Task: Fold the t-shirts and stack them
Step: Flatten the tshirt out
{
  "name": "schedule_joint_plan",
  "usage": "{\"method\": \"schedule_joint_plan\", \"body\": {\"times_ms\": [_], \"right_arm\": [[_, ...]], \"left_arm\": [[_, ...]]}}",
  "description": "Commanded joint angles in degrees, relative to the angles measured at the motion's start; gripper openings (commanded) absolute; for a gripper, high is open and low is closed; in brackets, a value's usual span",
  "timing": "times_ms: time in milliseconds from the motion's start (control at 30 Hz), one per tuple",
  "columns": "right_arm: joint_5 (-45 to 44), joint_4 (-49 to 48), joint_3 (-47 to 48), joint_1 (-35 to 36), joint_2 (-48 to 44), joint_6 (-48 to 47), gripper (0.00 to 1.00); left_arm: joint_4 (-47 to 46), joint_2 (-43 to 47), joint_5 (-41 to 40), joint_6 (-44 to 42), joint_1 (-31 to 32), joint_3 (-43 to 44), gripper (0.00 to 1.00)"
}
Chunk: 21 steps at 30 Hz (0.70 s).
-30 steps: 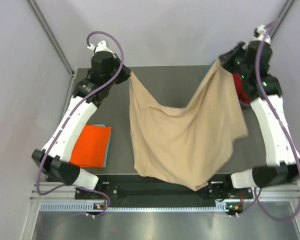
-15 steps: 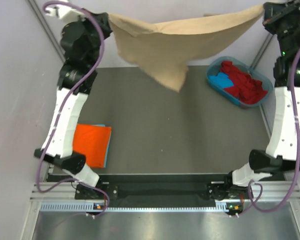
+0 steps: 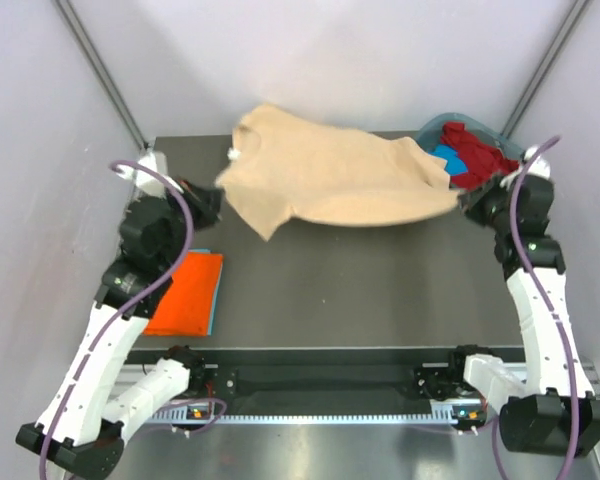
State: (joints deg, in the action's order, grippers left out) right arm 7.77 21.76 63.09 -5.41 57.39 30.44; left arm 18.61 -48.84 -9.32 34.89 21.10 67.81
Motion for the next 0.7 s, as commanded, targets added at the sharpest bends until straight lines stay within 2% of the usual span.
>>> {"method": "schedule_joint_plan", "body": {"times_ms": [0,33,167,267,400,667], "right_arm": [[-4.41,5.21,-7.96,0.14,-7.72,-1.35,0.00],[-5.30,8.97,-9.90,0.05,-9.21,-0.39,0.00],[-3.29,14.00,-20.87,0.05,-12.12,2.87,0.00],[-4.42,16.82,-24.06,0.05,-13.96,3.49,0.00],[-9.33,19.63,-24.95,0.05,-14.58,3.93,0.00],[-12.25,26.40,-24.95,0.05,-17.83,5.60,0.00]], "left_arm": [[10.72,5.57,5.37,2.46,-0.10,-9.77,0.00],[12.92,6.82,5.71,2.72,-0.10,-11.63,0.00],[22.07,13.66,5.37,5.88,-0.10,-18.76,0.00],[27.61,15.61,4.66,6.68,-0.10,-20.61,0.00],[30.78,15.09,5.10,5.89,-0.10,-19.13,0.00],[37.10,14.38,5.72,5.71,-0.10,-18.15,0.00]]}}
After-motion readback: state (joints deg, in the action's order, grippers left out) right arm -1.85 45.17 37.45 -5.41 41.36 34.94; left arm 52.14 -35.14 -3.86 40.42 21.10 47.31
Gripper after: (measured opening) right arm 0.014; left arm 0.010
